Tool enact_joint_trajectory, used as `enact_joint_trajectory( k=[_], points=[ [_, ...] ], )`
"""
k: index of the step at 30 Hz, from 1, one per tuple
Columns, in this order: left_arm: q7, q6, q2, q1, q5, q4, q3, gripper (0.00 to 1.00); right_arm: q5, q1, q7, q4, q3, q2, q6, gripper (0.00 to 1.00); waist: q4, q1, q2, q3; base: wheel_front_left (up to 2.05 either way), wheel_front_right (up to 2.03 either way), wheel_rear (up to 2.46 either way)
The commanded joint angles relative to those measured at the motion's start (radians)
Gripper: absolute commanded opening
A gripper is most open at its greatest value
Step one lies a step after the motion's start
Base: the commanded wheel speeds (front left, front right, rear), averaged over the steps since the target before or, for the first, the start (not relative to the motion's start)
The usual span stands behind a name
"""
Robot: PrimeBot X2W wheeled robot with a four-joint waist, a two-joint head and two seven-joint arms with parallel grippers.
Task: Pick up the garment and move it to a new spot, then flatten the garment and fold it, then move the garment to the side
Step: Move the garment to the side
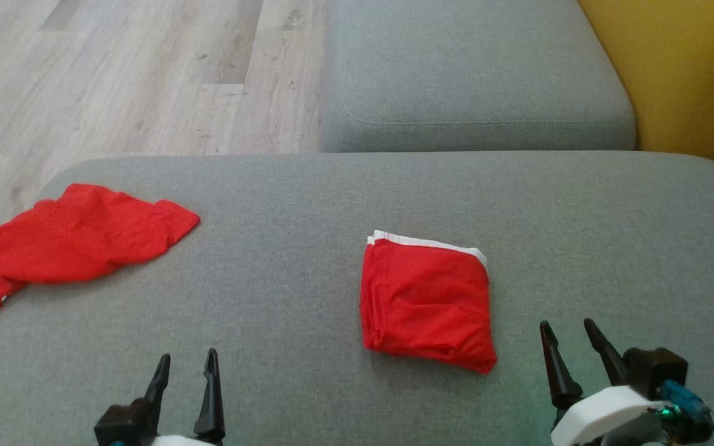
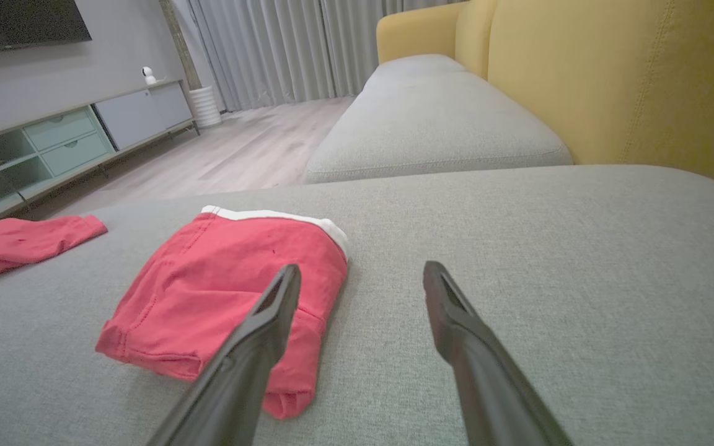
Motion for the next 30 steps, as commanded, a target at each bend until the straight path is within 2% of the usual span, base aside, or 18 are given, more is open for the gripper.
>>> enact_joint_trajectory(
  k=[1,6,11,19,25,30],
  points=[
    [-0.012,0.003,0.014,-0.045,0.012,-0.031,0.039,1.0,-0.009,-0.035,0.003,-0.025,0.018,-0.004,0.007,1.0,0.002,0.0,0.0,0.001,0.0,0.0,0.0],
    [-0.011,0.004,0.011,-0.059,0.023,-0.051,0.03,1.0,-0.035,-0.076,0.035,-0.009,0.002,-0.004,0.007,1.0,0.022,0.0,0.0,0.015,0.0,0.0,0.0],
    [-0.006,0.006,0.01,-0.077,0.038,-0.08,0.017,1.0,-0.069,-0.176,0.127,0.019,-0.023,-0.004,0.007,1.0,0.057,0.0,0.0,0.038,0.0,0.0,0.0],
    [0.005,0.008,-0.001,-0.101,0.055,-0.103,-0.007,1.0,-0.093,-0.299,0.285,0.161,-0.061,-0.004,0.007,1.0,0.151,0.0,0.0,0.088,0.0,0.0,0.0],
    [0.006,0.009,0.001,-0.111,0.058,-0.104,-0.007,1.0,-0.088,-0.337,0.305,0.302,-0.11,-0.004,0.007,1.0,0.218,0.0,0.0,0.125,0.0,0.0,0.0],
    [0.005,0.01,0.005,-0.111,0.057,-0.104,-0.003,1.0,-0.072,-0.37,0.284,0.388,-0.111,-0.004,0.007,1.0,0.242,0.0,0.0,0.145,0.0,0.0,0.0]
  ],
)
